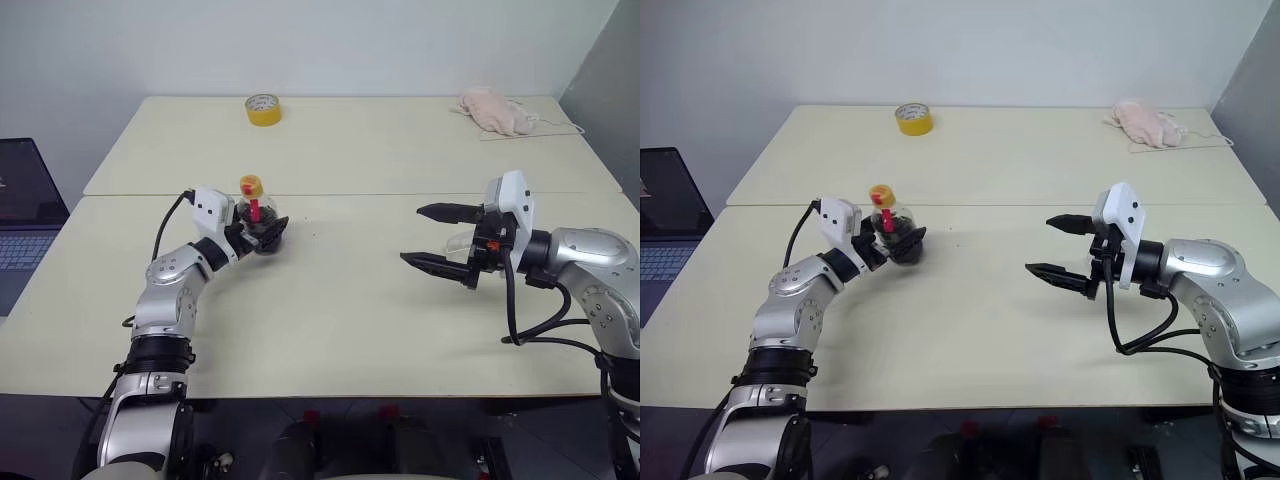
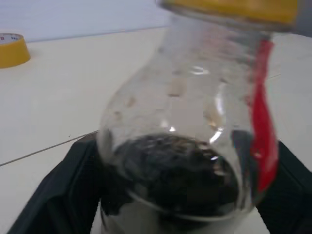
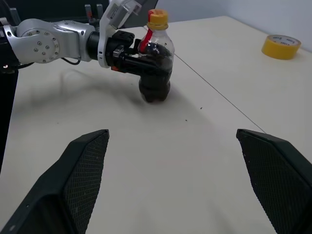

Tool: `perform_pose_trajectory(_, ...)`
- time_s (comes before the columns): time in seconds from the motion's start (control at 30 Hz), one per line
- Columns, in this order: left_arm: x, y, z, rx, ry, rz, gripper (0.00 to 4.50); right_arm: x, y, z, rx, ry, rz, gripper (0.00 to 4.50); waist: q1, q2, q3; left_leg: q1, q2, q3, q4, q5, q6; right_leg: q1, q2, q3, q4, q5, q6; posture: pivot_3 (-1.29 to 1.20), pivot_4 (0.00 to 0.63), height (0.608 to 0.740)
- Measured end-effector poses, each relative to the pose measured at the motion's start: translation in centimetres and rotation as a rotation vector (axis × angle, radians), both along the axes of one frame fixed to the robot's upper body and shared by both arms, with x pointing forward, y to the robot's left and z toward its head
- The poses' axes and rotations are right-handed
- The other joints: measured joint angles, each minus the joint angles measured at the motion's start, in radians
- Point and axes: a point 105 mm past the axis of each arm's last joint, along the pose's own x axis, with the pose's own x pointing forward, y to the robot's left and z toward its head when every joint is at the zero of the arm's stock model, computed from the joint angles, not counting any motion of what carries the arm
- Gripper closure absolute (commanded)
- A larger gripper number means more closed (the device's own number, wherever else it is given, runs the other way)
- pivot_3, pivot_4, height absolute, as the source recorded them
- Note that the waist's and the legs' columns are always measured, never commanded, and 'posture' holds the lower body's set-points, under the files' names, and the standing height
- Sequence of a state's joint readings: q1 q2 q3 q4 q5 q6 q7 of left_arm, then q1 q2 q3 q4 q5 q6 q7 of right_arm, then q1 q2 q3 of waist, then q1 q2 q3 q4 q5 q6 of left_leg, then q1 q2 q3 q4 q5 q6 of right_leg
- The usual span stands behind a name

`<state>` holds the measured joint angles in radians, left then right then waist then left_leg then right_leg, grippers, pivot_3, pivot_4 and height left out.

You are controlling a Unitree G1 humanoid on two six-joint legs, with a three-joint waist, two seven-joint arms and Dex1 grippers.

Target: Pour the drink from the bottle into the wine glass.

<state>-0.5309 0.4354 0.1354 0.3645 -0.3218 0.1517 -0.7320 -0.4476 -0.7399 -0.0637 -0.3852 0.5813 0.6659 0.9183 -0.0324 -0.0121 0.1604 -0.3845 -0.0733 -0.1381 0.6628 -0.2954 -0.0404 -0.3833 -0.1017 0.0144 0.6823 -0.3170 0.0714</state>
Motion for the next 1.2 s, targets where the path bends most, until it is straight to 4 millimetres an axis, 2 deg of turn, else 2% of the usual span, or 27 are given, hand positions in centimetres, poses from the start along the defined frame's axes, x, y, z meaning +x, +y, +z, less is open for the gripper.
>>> perform_pose_trajectory(0.1,-0.4,0.2,-0.3,-0.005,-0.001,0.007,1.87,0.0,0.0,0.0,-0.001,-0.002,-0.005,0.0,0.0,0.0,0.0,0.0,0.0,0.0,0.0,0.0,0.0,0.0,0.0,0.0,0.0,0.0,0.0,0.0,0.15,0.74)
perform_pose_trajectory(0.3,-2.0,0.7,-0.7,-0.018,-0.018,0.075,1.87,0.4,0.3,0.4,0.026,-0.02,-0.021,0.0,-0.003,0.0,0.0,0.0,0.0,0.0,0.0,0.0,0.0,-0.001,0.0,0.001,0.0,0.0,0.0,0.0,0.15,0.74)
perform_pose_trajectory(0.4,-2.7,-0.2,-0.4,-0.035,-0.038,0.087,1.87,1.1,1.4,1.8,0.095,-0.074,-0.035,0.0,-0.001,0.0,0.0,0.0,0.0,0.0,0.0,0.0,0.0,-0.001,0.0,0.0,0.0,0.0,0.0,0.0,0.15,0.74)
perform_pose_trajectory(0.47,-3.0,-0.1,0.1,-0.037,-0.055,0.116,1.87,1.4,1.9,2.4,0.13,-0.098,-0.047,0.0,0.0,-0.001,0.0,-0.001,0.0,0.0,0.0,0.0,0.0,-0.001,0.0,0.001,0.0,0.0,0.0,0.0,0.15,0.74)
perform_pose_trajectory(0.57,-3.9,-0.9,1.0,-0.084,-0.09,0.176,1.87,1.5,4.4,2.6,0.214,-0.098,-0.051,0.0,-0.001,-0.001,0.0,-0.001,0.0,0.0,0.0,0.0,0.0,-0.001,-0.001,0.001,0.0,0.0,0.0,0.0,0.15,0.74)
perform_pose_trajectory(0.63,-4.5,-2.5,1.1,-0.118,-0.09,0.173,1.87,1.5,6.8,2.7,0.247,-0.101,-0.048,0.0,-0.001,-0.001,0.0,-0.001,0.0,0.0,0.0,0.0,0.0,-0.002,-0.001,0.001,0.001,0.0,0.0,0.0,0.15,0.74)
perform_pose_trajectory(0.73,-5.0,-4.8,0.5,-0.132,-0.061,0.133,1.87,1.8,8.9,3.5,0.241,-0.147,-0.067,0.0,0.0,-0.001,0.0,-0.001,-0.001,0.0,0.0,0.0,0.0,-0.002,-0.001,0.001,0.001,0.0,0.0,0.0,0.15,0.74)
perform_pose_trajectory(0.83,-4.9,-4.6,0.2,-0.126,-0.043,0.163,1.87,3.0,9.6,3.7,0.213,-0.183,-0.137,0.0,-0.001,-0.002,-0.001,-0.001,-0.001,0.0,0.0,0.0,0.0,-0.002,-0.001,0.001,0.001,0.0,0.0,0.0,0.15,0.74)
perform_pose_trajectory(0.97,-4.8,-4.4,0.0,-0.123,-0.033,0.187,1.87,4.6,9.8,2.6,0.119,-0.21,-0.212,0.0,-0.001,-0.002,-0.001,-0.001,-0.001,0.0,0.0,0.0,0.0,-0.002,-0.001,0.001,0.0,0.0,0.0,0.0,0.15,0.74)
perform_pose_trajectory(1.1,-4.7,-4.3,-0.4,-0.102,-0.018,0.202,1.87,4.6,10.7,1.8,0.062,-0.229,-0.193,0.0,-0.003,-0.002,-0.001,-0.001,-0.001,0.0,-0.001,0.0,0.0,-0.002,-0.001,0.001,0.0,0.0,0.0,0.0,0.15,0.74)
perform_pose_trajectory(1.2,-4.6,-4.5,-0.5,-0.097,-0.015,0.205,1.87,3.8,12.4,1.6,0.101,-0.193,-0.126,0.0,-0.003,-0.002,-0.001,-0.001,0.0,0.0,-0.001,0.0,0.0,-0.003,0.0,0.001,0.001,0.0,0.0,0.0,0.15,0.74)
